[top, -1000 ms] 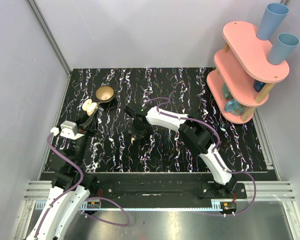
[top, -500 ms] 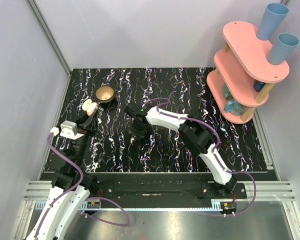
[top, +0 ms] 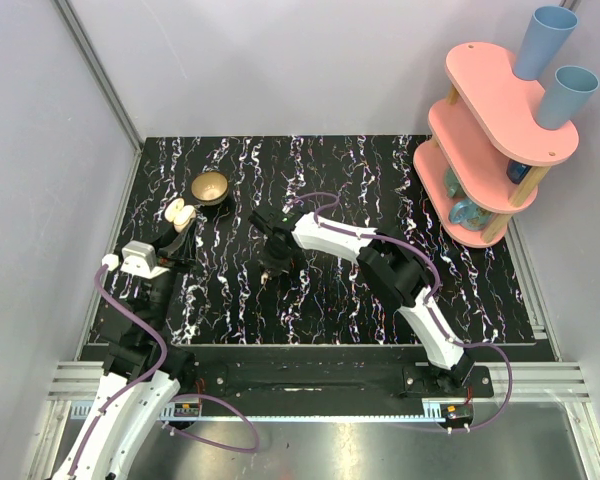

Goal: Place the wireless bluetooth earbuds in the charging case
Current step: Pick up the left earbud from the center of the board.

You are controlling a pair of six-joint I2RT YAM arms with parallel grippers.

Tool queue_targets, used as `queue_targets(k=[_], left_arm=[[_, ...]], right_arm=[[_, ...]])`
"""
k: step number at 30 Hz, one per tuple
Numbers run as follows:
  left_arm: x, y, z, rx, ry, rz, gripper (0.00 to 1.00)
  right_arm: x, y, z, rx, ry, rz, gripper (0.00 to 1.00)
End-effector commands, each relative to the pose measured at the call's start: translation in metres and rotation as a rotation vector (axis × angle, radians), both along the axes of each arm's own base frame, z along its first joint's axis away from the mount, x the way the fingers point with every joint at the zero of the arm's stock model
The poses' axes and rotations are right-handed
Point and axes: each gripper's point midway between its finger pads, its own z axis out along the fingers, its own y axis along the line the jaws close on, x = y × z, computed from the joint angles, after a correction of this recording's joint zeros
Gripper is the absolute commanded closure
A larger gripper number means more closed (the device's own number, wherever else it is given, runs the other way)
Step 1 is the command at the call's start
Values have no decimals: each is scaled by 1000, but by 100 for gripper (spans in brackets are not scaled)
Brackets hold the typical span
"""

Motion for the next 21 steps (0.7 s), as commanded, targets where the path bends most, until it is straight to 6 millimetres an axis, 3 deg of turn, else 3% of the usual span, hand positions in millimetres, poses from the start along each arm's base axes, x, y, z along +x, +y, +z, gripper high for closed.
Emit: queue_targets(k=[1,3,11,12,14,15,17,18,20,21], left_arm=[[-2,5,15,-6,-44,20,100],[-2,4,15,-4,-43,20,100],[2,-4,16,9,-22,-17,100],[3,-5,15,12,-18,-22,100],[3,-8,15,8,-17,-33,100],[3,-8,17,7,-18,-34,100],[5,-11,18,1,-17,-47,100],[5,-11,21,-4,-21,-49,100],[7,-18,22,-2,-19,-84,100],[6,-21,24,1,-24,-100,100]], right_arm=[[22,-5,25,4,-137,31,100],[24,-4,30,17,-164,47,100],[40,-10,83,50,-366,122,100],[45,-15,102,52,-425,119,100],[49,-23,113,52,-484,108,100],[53,-31,135,53,-549,89,100],[57,-41,145,44,-612,71,100],[60,-50,169,51,-678,48,100],[61,-59,183,66,-743,29,100],[61,-67,207,85,-804,15,100]])
